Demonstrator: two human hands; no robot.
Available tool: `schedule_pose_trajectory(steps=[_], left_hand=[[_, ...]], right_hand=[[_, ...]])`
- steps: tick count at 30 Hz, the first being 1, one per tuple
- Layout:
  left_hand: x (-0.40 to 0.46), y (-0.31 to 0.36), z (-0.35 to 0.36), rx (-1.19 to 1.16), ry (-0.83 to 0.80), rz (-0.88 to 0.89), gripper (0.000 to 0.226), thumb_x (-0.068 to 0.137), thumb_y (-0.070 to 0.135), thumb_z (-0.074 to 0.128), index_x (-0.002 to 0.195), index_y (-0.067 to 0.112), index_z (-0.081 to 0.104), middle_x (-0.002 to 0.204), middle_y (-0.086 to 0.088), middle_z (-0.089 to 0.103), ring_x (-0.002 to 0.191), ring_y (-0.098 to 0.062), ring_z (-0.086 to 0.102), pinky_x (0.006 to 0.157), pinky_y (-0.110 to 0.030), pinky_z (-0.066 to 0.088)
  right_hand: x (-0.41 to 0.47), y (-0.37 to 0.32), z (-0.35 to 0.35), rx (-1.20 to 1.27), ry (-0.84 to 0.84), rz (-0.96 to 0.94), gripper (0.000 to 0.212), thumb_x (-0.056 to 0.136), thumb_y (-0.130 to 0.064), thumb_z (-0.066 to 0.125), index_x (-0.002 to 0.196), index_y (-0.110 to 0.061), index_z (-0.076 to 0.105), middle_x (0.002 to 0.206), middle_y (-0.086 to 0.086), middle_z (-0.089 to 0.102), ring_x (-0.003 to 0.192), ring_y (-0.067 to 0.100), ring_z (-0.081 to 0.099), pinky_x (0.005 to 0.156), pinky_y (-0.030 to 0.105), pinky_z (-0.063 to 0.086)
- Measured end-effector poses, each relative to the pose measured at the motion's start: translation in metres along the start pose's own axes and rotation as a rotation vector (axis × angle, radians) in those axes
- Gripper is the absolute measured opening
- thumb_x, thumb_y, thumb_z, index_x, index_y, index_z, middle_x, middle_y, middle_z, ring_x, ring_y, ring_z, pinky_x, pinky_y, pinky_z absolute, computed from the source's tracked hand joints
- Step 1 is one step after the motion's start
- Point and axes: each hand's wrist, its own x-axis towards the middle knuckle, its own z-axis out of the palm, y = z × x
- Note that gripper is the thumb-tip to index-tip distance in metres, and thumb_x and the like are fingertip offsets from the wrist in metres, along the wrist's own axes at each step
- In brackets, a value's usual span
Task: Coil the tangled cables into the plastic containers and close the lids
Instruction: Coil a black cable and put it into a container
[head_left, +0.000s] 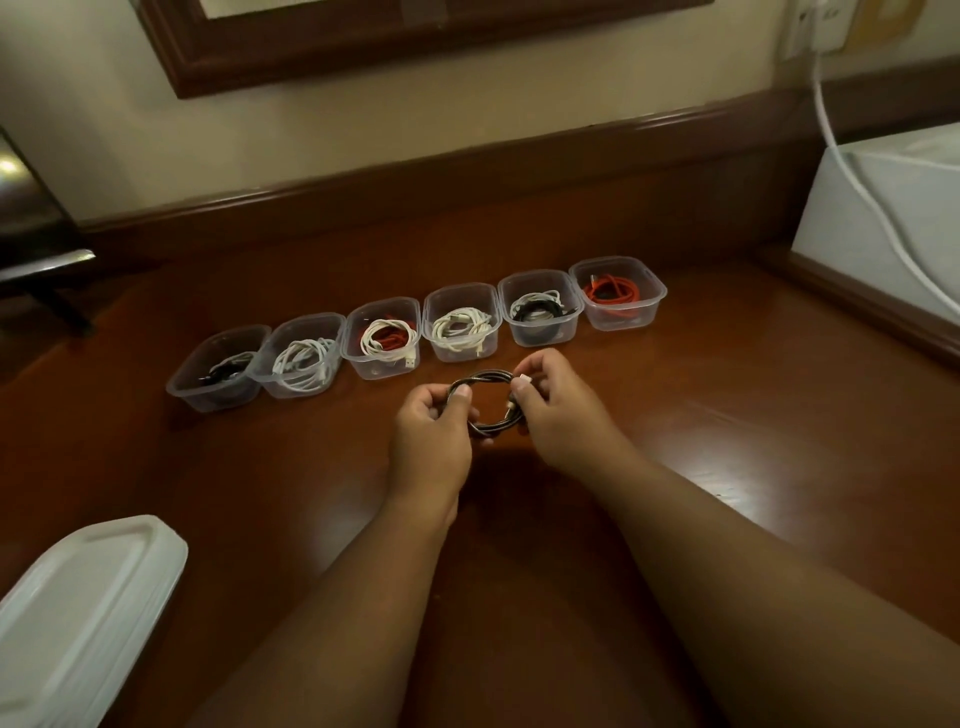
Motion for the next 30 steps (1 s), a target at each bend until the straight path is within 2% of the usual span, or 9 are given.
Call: schedule_pose_trajectory(steps=[3,5,8,12,17,20,22,26,30], left_hand=[[-0.005,-0.002,-0.004,0.034,0.002,0.035,0.01,0.1,0.021,0.055,0.095,0.017,0.062,0.083,-0.004,0.066,0.071,-0.012,0.065,0.055,-0.021,0.051],[-0.007,-0.002,-0.006,0.043,-0.002,0.041,0.009,0.1,0.021,0.055,0.095,0.017,0.062,0.083,-0.005,0.065,0.068,-0.011,0.065,0.056,-0.022,0.052],[-0.007,0.001,-0.007,0.033,-0.02,0.019,0.009,0.1,0.019,0.056,0.095,0.015,0.062,0.081,-0.005,0.065,0.067,-0.013,0.064,0.057,-0.024,0.053],[-0.007,0.003,-0.004,-0.017,-0.085,-0.084,0.01,0.1,0.016,0.056,0.093,0.011,0.062,0.082,-0.009,0.064,0.068,-0.016,0.064,0.055,-0.024,0.054],[0.003,0.021,0.012,0.092,-0.24,-0.07,0.006,0.098,0.015,0.059,0.095,0.01,0.061,0.088,-0.015,0.067,0.065,-0.018,0.067,0.05,-0.021,0.052],[0.017,0.039,0.028,0.248,-0.339,0.048,0.007,0.098,0.019,0.059,0.093,0.016,0.062,0.082,-0.007,0.068,0.066,-0.017,0.065,0.049,-0.02,0.047],[0.026,0.044,0.041,0.366,-0.398,0.176,0.007,0.098,0.02,0.059,0.092,0.021,0.062,0.084,-0.002,0.069,0.072,-0.012,0.064,0.055,-0.018,0.047],[0.048,0.036,0.077,0.655,-0.502,0.42,0.002,0.095,0.027,0.062,0.097,0.026,0.064,0.094,0.004,0.067,0.086,-0.008,0.061,0.077,-0.026,0.051],[0.067,0.03,0.119,0.991,-0.54,0.715,0.033,0.092,0.04,0.06,0.123,0.027,0.06,0.122,0.004,0.06,0.112,-0.013,0.055,0.098,-0.038,0.048]], right_hand=[[-0.005,-0.001,-0.001,-0.044,-0.064,0.007,0.015,0.097,-0.03,0.06,0.104,-0.031,0.047,0.098,0.001,0.065,0.089,0.019,0.066,0.08,0.041,0.058],[-0.006,-0.001,-0.002,-0.073,-0.082,0.004,0.024,0.094,-0.027,0.065,0.107,-0.028,0.045,0.099,0.001,0.064,0.085,0.016,0.067,0.071,0.032,0.057],[-0.005,-0.002,-0.003,-0.048,-0.05,0.005,0.022,0.096,-0.02,0.061,0.102,-0.027,0.041,0.095,0.002,0.065,0.067,0.008,0.067,0.056,0.02,0.05],[-0.002,-0.003,-0.01,0.046,0.0,0.052,0.02,0.099,-0.016,0.055,0.097,-0.028,0.04,0.095,0.003,0.068,0.07,0.012,0.068,0.066,0.03,0.058],[0.01,-0.013,-0.035,0.021,0.075,0.077,0.015,0.102,-0.017,0.05,0.114,-0.023,0.042,0.099,0.0,0.067,0.091,0.018,0.065,0.08,0.04,0.056],[0.026,-0.017,-0.059,0.003,0.179,0.043,0.015,0.103,-0.016,0.047,0.116,-0.022,0.046,0.1,0.001,0.064,0.086,0.017,0.062,0.073,0.035,0.055],[0.044,-0.013,-0.078,-0.087,0.282,0.002,0.013,0.102,-0.015,0.048,0.114,-0.022,0.049,0.104,0.003,0.061,0.086,0.014,0.061,0.063,0.027,0.05],[0.084,0.001,-0.119,-0.221,0.414,0.003,0.012,0.099,-0.015,0.052,0.11,-0.022,0.052,0.12,0.007,0.057,0.105,0.022,0.06,0.079,0.032,0.05],[0.122,0.012,-0.152,-0.34,0.442,0.043,0.017,0.099,-0.016,0.055,0.116,-0.016,0.057,0.124,0.009,0.056,0.105,0.022,0.056,0.082,0.032,0.048]])
